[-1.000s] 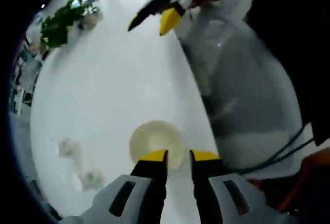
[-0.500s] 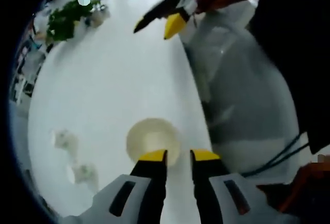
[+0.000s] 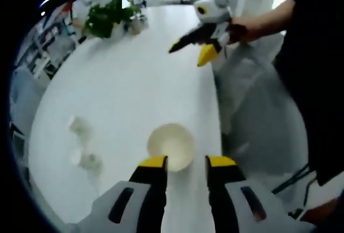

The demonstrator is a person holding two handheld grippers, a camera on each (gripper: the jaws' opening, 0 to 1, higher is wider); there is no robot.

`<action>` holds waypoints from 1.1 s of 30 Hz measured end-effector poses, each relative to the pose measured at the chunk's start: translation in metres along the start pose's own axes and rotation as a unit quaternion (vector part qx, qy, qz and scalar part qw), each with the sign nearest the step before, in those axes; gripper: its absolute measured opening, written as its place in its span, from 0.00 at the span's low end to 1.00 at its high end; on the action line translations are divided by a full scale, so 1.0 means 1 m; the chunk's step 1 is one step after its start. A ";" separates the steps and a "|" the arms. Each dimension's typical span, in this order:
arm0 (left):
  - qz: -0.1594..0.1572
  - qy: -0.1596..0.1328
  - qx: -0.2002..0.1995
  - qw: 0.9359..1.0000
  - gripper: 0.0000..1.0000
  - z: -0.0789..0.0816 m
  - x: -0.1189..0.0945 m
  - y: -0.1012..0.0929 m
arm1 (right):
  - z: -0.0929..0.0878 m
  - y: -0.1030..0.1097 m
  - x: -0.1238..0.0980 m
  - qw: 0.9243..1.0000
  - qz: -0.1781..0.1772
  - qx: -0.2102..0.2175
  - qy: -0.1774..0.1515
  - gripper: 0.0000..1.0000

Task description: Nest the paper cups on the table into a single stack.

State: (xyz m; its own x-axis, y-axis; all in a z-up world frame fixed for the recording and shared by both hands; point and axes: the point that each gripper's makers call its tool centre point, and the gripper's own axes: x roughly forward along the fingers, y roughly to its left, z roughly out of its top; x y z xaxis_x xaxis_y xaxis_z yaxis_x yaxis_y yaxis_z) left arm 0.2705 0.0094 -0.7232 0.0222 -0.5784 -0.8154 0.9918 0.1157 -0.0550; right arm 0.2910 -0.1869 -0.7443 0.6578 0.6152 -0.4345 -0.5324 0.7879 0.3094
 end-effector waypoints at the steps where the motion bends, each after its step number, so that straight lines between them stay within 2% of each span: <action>1: 0.006 -0.005 -0.011 1.000 0.29 -0.002 -0.002 0.001 | 0.001 0.001 0.001 1.000 0.001 -0.002 0.000 0.85; 5: 0.026 -0.041 -0.049 0.998 0.32 -0.002 -0.009 0.007 | 0.001 0.004 0.002 1.000 0.003 -0.008 0.004 0.85; 9: 0.047 -0.054 -0.063 0.995 0.37 -0.009 -0.017 0.014 | 0.002 0.005 0.002 1.000 0.002 -0.010 0.004 0.86; 14: 0.070 -0.076 -0.099 0.990 0.41 -0.016 -0.028 0.026 | 0.004 0.008 0.002 1.000 0.000 -0.020 0.005 0.88; 18: 0.086 -0.086 -0.121 0.985 0.49 -0.024 -0.033 0.033 | 0.005 0.008 0.002 1.000 -0.006 -0.018 0.004 0.91; 23: 0.096 -0.099 -0.141 0.980 0.53 -0.031 -0.037 0.038 | 0.008 0.010 0.003 1.000 -0.012 -0.026 0.000 0.95; 25: 0.118 -0.096 -0.133 0.979 0.60 -0.036 -0.039 0.045 | 0.009 0.012 0.004 1.000 -0.008 -0.025 0.000 0.95; 28: 0.127 -0.113 -0.164 0.972 0.64 -0.038 -0.042 0.051 | 0.010 0.014 0.005 1.000 -0.009 -0.029 -0.001 0.98; 31: 0.132 -0.116 -0.169 0.970 0.66 -0.041 -0.044 0.053 | 0.010 0.014 0.005 0.999 -0.011 -0.036 0.001 1.00; 33: 0.136 -0.117 -0.182 0.967 0.70 -0.045 -0.044 0.055 | 0.012 0.014 0.005 0.999 -0.011 -0.035 -0.001 1.00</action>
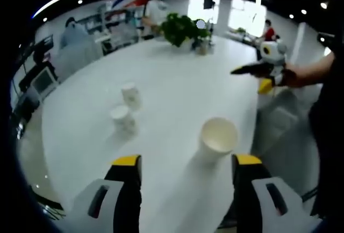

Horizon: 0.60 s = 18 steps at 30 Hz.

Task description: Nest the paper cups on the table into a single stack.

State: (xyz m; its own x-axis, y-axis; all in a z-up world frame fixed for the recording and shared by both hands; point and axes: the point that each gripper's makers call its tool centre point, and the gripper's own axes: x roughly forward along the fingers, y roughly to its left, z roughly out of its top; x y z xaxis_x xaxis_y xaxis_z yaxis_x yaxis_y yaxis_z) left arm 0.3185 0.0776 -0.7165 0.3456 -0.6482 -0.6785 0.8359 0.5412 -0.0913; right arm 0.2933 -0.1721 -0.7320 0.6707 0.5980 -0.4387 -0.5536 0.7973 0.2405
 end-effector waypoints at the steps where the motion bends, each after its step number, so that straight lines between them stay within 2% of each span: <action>1: 0.004 0.000 -0.009 1.000 0.73 -0.001 0.000 0.002 | 0.001 0.000 0.000 1.000 0.000 -0.001 0.000 1.00; 9: 0.023 -0.033 -0.057 0.998 0.87 -0.002 -0.002 0.015 | 0.002 0.001 0.004 1.000 -0.003 -0.007 0.002 1.00; 14: 0.039 -0.047 -0.062 0.996 0.97 -0.003 0.000 0.025 | 0.002 0.002 0.005 1.000 -0.004 -0.004 0.001 1.00; 18: 0.051 -0.067 -0.062 0.995 0.99 0.003 -0.001 0.032 | 0.001 0.003 0.007 1.000 -0.003 -0.001 0.004 1.00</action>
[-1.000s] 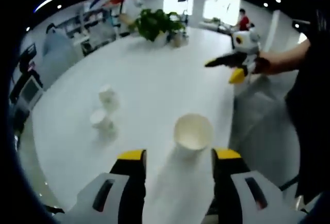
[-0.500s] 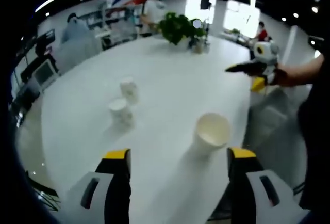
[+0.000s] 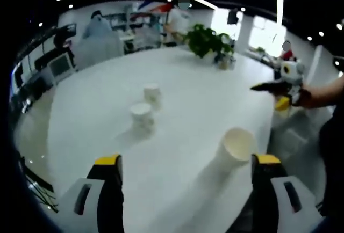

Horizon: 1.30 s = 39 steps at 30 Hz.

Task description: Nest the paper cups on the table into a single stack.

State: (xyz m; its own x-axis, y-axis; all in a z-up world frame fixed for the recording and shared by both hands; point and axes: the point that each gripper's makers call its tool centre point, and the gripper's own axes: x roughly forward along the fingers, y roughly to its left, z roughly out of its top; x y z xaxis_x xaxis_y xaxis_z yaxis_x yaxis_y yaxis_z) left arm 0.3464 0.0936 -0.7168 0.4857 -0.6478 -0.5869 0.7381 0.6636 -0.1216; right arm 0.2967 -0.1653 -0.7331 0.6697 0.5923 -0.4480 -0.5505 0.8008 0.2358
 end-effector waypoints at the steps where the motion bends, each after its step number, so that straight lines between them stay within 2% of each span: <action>1: 0.000 -0.007 -0.002 1.000 0.99 0.002 0.001 0.001 | 0.000 0.001 0.000 1.000 0.001 0.000 0.000 1.00; 11: 0.007 -0.020 -0.034 0.999 0.99 0.003 0.016 0.015 | -0.004 0.000 0.002 1.000 -0.003 0.001 0.009 1.00; 14: 0.018 -0.033 -0.019 0.999 0.99 0.008 0.019 0.021 | -0.004 0.001 0.003 1.000 -0.006 0.002 0.009 1.00; 17: 0.017 -0.031 -0.029 0.999 0.99 0.005 0.027 0.028 | -0.005 0.001 0.004 1.000 -0.007 0.005 0.010 1.00; 21: 0.021 -0.030 -0.022 0.999 0.99 0.007 0.039 0.033 | -0.002 0.002 0.006 1.000 -0.010 0.002 0.010 1.00; 25: 0.019 -0.045 -0.019 0.999 0.98 0.016 0.050 0.037 | 0.001 0.004 0.007 1.000 -0.008 0.002 0.010 1.00; 28: 0.017 -0.053 -0.038 0.998 0.99 0.019 0.062 0.042 | 0.001 0.004 0.008 1.000 -0.012 -0.005 0.017 1.00; 32: 0.020 -0.049 -0.033 0.998 0.98 0.017 0.076 0.051 | 0.002 0.003 0.007 1.000 -0.018 -0.003 0.018 1.00; 34: 0.021 -0.060 -0.038 0.997 0.97 0.020 0.080 0.055 | 0.003 0.003 0.007 1.000 -0.020 -0.002 0.019 1.00; 39: 0.022 -0.058 -0.049 0.997 0.98 0.021 0.098 0.064 | 0.000 0.001 0.005 0.999 -0.028 0.005 0.024 1.00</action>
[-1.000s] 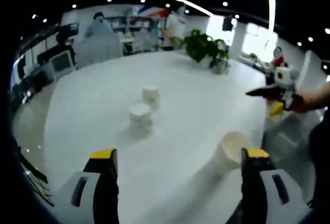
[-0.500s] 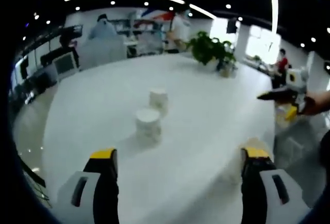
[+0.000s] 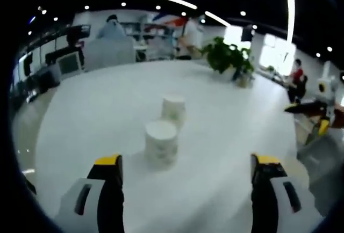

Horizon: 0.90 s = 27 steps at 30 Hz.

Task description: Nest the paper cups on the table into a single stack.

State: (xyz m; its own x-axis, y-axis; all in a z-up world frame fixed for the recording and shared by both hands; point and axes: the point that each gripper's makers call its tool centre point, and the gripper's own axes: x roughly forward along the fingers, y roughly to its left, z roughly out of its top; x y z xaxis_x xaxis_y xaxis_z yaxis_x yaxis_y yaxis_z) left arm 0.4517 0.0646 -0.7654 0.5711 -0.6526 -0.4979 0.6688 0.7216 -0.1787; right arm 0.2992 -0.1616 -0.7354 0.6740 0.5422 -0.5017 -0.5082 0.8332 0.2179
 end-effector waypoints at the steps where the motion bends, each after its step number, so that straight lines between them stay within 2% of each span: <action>1: -0.001 -0.002 0.000 1.000 0.97 0.001 0.003 0.001 | 0.000 0.000 -0.001 1.000 -0.001 0.002 -0.001 1.00; 5: 0.004 -0.002 0.012 1.000 0.94 0.000 0.015 0.011 | 0.000 0.000 -0.004 1.000 -0.008 0.008 0.001 1.00; 7: 0.001 -0.016 -0.011 1.000 0.95 0.005 0.020 0.012 | 0.002 -0.001 -0.006 1.000 -0.013 0.010 0.001 1.00; 11: 0.007 -0.016 0.001 1.000 0.93 0.005 0.027 0.014 | 0.008 -0.008 -0.013 0.999 -0.028 0.019 -0.007 1.00; 14: 0.002 -0.015 -0.006 1.000 0.93 0.004 0.032 0.012 | 0.009 -0.009 -0.016 0.999 -0.033 0.019 -0.008 1.00; 27: -0.014 -0.004 0.010 1.000 0.89 0.001 0.049 0.006 | -0.002 -0.015 -0.024 0.998 -0.049 0.028 0.002 1.00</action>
State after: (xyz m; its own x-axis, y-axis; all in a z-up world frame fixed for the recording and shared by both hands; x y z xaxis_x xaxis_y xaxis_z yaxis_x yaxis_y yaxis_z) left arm 0.4840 0.0368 -0.7893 0.5560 -0.6746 -0.4856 0.6939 0.6983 -0.1757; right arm 0.2893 -0.1871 -0.7287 0.7169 0.4577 -0.5259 -0.4094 0.8869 0.2139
